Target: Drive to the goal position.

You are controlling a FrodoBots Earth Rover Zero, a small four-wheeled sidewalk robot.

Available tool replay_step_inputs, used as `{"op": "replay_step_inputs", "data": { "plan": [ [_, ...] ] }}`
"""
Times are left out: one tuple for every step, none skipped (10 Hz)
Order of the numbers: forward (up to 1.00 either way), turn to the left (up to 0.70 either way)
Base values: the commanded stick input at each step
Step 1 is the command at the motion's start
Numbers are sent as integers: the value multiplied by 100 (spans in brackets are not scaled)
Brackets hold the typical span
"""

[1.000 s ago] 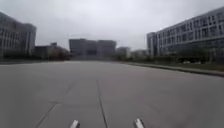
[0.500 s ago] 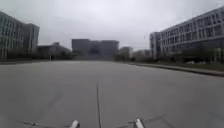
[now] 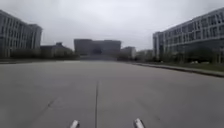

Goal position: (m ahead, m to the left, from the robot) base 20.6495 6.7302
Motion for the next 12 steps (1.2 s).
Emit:
{"op": "replay_step_inputs", "data": {
  "plan": [
    [100,0],
    [100,0],
    [100,0],
    [100,0],
    [100,0],
    [100,0],
    [100,0],
    [100,0],
    [100,0],
    [100,0],
    [100,0],
    [100,0]
  ]
}}
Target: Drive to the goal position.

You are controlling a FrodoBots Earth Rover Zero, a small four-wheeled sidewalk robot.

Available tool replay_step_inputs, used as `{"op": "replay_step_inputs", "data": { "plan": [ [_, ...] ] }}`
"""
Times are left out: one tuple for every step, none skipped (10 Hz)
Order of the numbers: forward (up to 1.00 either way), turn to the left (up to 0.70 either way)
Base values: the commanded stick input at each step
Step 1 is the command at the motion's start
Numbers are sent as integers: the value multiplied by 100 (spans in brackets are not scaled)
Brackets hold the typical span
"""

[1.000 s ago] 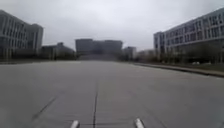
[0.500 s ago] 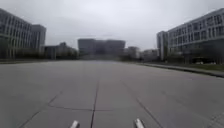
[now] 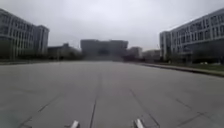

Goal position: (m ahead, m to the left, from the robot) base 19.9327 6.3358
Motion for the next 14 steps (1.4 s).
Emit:
{"op": "replay_step_inputs", "data": {
  "plan": [
    [100,0],
    [100,0],
    [100,0],
    [100,0],
    [100,0],
    [100,0],
    [100,0],
    [100,0],
    [100,0],
    [100,0],
    [100,0],
    [100,0],
    [100,0],
    [100,0]
  ]
}}
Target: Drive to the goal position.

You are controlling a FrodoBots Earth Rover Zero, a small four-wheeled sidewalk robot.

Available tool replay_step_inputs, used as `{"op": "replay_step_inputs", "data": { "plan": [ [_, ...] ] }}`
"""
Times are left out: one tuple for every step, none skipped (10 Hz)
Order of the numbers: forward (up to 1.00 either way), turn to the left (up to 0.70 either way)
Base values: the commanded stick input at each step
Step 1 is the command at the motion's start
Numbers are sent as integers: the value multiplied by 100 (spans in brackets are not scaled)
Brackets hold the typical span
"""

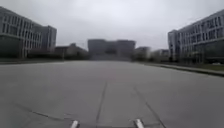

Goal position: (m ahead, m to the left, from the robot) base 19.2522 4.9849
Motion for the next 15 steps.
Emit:
{"op": "replay_step_inputs", "data": {
  "plan": [
    [100,0],
    [100,0],
    [100,0],
    [100,0],
    [100,0],
    [100,0],
    [100,0],
    [100,0],
    [100,0],
    [100,0],
    [100,0],
    [100,0],
    [100,0],
    [100,0],
    [100,0]
  ]
}}
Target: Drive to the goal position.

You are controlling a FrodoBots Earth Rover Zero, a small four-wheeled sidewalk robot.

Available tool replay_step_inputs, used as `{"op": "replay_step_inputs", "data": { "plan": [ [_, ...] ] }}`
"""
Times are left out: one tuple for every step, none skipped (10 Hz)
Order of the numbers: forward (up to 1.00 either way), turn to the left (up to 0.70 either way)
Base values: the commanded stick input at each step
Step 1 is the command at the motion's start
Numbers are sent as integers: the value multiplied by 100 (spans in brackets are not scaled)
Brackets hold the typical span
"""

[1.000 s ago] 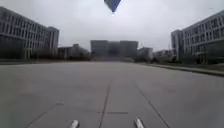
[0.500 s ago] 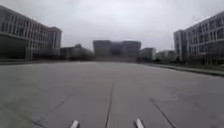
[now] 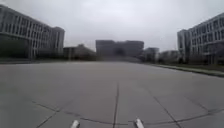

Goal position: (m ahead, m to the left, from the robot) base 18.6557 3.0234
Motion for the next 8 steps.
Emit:
{"op": "replay_step_inputs", "data": {
  "plan": [
    [100,0],
    [100,0],
    [100,0],
    [100,0],
    [100,0],
    [100,0],
    [100,0],
    [100,0]
  ]
}}
